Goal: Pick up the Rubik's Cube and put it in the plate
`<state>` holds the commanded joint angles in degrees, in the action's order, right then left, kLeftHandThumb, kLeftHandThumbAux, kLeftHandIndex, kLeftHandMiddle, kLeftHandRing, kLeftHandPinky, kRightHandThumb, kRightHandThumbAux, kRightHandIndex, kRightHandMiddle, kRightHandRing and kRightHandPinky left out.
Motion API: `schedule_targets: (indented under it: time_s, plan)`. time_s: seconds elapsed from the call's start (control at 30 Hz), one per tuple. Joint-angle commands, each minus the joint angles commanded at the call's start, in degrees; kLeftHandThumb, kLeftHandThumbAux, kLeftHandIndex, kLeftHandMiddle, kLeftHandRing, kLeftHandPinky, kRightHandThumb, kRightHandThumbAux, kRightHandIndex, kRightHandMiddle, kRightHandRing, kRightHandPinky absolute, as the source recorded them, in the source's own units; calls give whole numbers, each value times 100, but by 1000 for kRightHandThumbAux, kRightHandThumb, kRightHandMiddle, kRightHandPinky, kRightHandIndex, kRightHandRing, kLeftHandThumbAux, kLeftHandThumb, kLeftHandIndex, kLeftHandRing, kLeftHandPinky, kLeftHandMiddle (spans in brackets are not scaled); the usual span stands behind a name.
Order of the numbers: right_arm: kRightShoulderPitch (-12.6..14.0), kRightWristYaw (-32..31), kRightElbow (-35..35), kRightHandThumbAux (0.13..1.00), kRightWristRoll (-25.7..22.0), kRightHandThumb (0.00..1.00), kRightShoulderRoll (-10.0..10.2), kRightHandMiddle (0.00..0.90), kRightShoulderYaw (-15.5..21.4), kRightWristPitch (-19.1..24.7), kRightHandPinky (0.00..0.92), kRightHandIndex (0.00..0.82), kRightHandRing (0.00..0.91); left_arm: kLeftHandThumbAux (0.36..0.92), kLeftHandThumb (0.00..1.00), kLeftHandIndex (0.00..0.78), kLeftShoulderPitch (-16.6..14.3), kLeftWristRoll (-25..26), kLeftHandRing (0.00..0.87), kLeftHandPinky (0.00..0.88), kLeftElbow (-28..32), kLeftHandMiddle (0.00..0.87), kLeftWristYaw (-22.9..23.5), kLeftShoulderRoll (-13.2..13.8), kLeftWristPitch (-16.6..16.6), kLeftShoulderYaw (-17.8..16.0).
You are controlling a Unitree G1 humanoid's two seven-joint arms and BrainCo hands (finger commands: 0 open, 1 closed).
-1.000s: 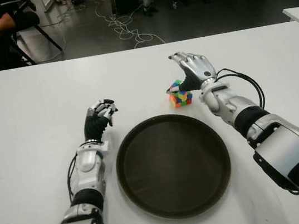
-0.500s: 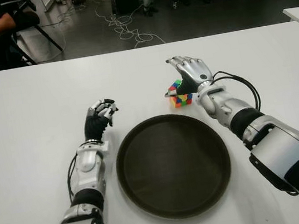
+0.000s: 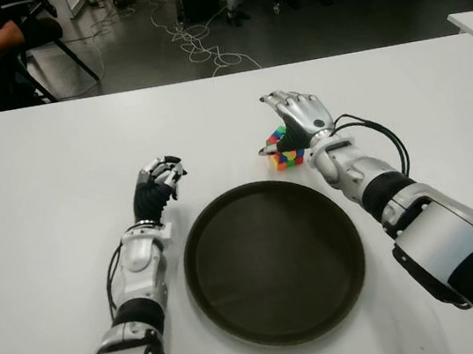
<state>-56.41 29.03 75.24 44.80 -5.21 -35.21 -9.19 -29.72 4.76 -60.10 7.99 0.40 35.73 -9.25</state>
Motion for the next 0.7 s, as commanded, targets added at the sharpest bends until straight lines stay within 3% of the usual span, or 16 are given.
schedule_targets:
  time_s: [0.7]
  plan:
    - [94, -356, 179, 546, -36, 68, 47, 197, -42, 181, 311, 130, 234, 657, 857, 420, 54, 48, 752, 756, 103, 568, 2, -39, 1, 35]
